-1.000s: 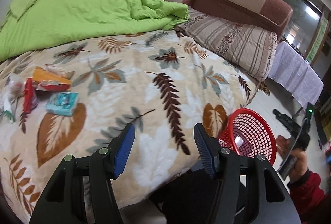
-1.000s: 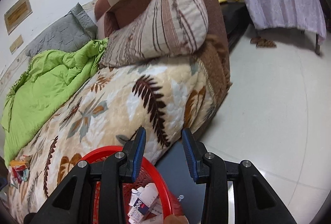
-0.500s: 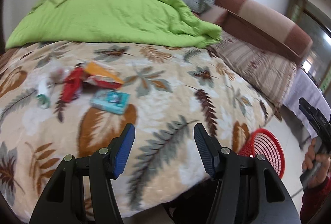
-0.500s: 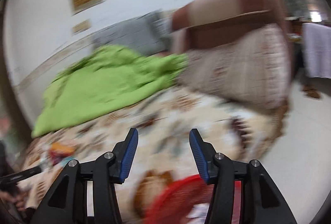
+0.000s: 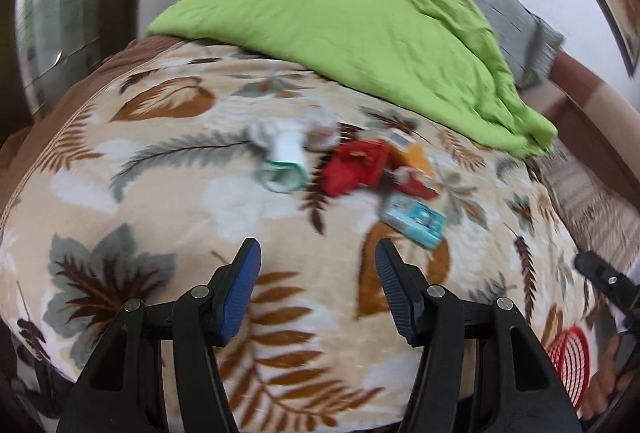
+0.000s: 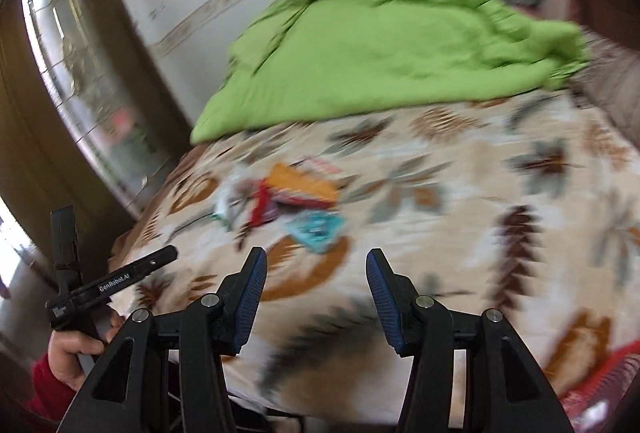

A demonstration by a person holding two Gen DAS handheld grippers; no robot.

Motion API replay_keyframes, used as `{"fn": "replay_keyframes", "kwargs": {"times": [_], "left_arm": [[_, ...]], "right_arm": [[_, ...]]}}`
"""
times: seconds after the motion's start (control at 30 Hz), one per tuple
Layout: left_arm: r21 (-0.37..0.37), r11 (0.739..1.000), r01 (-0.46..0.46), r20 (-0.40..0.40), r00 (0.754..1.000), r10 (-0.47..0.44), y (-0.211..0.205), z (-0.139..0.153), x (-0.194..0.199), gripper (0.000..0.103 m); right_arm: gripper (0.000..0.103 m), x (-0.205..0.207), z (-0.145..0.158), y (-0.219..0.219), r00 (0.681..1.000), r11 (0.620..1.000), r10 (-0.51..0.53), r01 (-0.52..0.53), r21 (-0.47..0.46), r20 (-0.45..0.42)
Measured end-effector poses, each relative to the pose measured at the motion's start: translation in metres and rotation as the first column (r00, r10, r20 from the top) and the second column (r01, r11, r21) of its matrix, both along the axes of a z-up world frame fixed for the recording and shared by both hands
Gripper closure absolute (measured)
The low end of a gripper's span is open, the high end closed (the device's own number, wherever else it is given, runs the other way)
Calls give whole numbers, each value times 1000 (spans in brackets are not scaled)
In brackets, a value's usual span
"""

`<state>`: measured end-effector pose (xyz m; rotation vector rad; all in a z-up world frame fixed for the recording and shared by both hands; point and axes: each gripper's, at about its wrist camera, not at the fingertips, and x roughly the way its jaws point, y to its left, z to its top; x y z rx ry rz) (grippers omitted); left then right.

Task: Collect trash
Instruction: 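Grasp the red wrapper with the right gripper while the left grasps the white sock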

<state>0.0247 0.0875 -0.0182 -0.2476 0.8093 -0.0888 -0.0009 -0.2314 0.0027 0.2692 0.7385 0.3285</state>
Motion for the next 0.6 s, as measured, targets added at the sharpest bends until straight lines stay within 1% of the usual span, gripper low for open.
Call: {"fn": "replay_keyframes", "kwargs": {"times": [0.17, 0.27, 0.43, 0.53, 0.57, 0.6], "left_arm": [[-11, 999, -43, 4, 999, 43, 26, -4, 7, 45], [-27, 998, -65, -1, 998, 65, 37, -7, 12, 45], [-49, 994, -101, -8, 995, 101, 60, -12, 20, 45], [-55, 991, -119, -11, 993, 119, 69, -14, 26, 45], [-57, 991, -121, -12, 993, 120, 71, -15, 28, 45], [-57, 991, -121, -13, 993, 120, 73, -15, 31, 45]], "right_arm": [[47, 64, -29, 58, 992, 997, 66, -61, 51, -106], [47, 99, -45, 91, 989, 997, 77, -72, 37, -127], [47, 145, -68, 125, 984, 998, 63, -57, 40, -164], [47, 170, -84, 144, 984, 999, 42, -40, 14, -175], [49, 177, -87, 147, 983, 999, 38, -37, 8, -178], [58, 185, -92, 151, 983, 1000, 31, -31, 5, -183]]}}
